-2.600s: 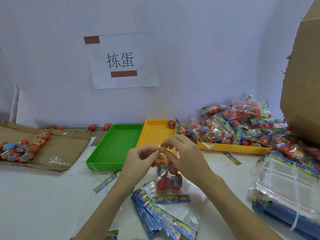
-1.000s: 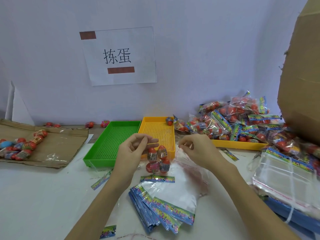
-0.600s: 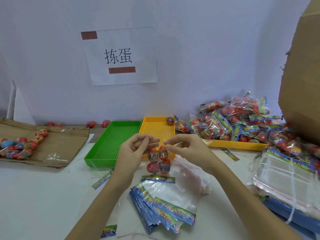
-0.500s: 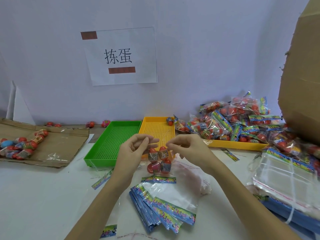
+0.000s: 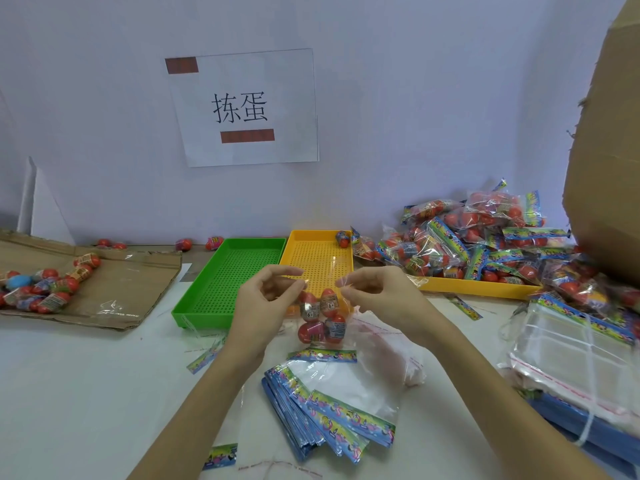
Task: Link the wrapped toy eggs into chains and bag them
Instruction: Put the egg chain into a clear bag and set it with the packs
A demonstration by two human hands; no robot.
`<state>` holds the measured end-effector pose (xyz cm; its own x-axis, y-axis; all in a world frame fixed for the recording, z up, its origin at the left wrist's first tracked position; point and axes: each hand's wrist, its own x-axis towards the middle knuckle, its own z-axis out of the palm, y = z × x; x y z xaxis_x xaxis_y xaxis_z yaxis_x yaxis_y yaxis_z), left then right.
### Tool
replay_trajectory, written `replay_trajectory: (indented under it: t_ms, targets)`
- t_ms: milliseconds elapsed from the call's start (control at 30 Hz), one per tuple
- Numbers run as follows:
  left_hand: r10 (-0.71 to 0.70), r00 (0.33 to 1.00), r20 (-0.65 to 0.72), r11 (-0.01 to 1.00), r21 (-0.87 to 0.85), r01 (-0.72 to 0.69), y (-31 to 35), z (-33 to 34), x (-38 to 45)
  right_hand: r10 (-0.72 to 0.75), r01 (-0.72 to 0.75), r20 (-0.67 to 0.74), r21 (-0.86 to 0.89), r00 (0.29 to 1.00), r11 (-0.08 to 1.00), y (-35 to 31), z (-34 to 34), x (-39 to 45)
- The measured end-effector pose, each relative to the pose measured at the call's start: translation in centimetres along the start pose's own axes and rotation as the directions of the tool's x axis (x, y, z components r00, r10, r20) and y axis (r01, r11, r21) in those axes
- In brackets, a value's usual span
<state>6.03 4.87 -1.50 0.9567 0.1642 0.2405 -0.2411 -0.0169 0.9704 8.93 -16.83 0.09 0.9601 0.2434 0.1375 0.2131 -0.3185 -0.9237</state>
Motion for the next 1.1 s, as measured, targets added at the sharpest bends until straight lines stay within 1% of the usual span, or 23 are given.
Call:
replay_trajectory:
  t_ms: [133,233,367,500,700,867,1000,1100]
  targets:
    - [-0.045,0.999,-0.025,0.997,-0.063,0.043,0.0,-0.2,0.1,0.023,-0.024,0.028,0.017,0.999,1.000,0.1,-0.8,-0.1]
    - [-0.061,0.998,-0.010,0.994,-0.087,0.060,0.1,-0.2,0.1,0.009,-0.009,0.026,0.009,1.000,1.000,0.1,-0.6,-0.1]
    - [-0.107,0.994,0.013,0.983,-0.150,0.108,0.2,-0.3,0.2,-0.026,0.027,-0.020,0.047,0.999,0.999,0.1,-0.1,-0.1]
    - [-0.145,0.988,0.049,0.969,-0.196,0.151,0.2,-0.7,0.3,-0.026,0.026,-0.003,0.087,1.000,0.996,0.2,-0.6,-0.1]
    - [-0.131,0.984,0.121,0.977,-0.153,0.149,0.2,-1.3,0.5,-0.017,0.002,0.080,0.190,0.997,0.982,0.4,-1.4,-0.3]
    - [-0.160,0.977,0.143,0.973,-0.146,0.181,0.5,-1.8,0.7,-0.020,0.006,0.092,0.150,0.996,0.989,0.5,-2.0,-0.4]
    - [-0.134,0.981,0.139,0.983,-0.104,0.149,0.6,-2.0,0.7,-0.040,0.023,0.108,0.155,0.993,0.988,0.5,-2.3,-0.4]
    - [-0.090,0.984,0.154,0.994,-0.051,0.099,0.7,-2.2,0.7,-0.065,0.045,0.111,0.175,0.992,0.984,0.7,-2.4,-0.4]
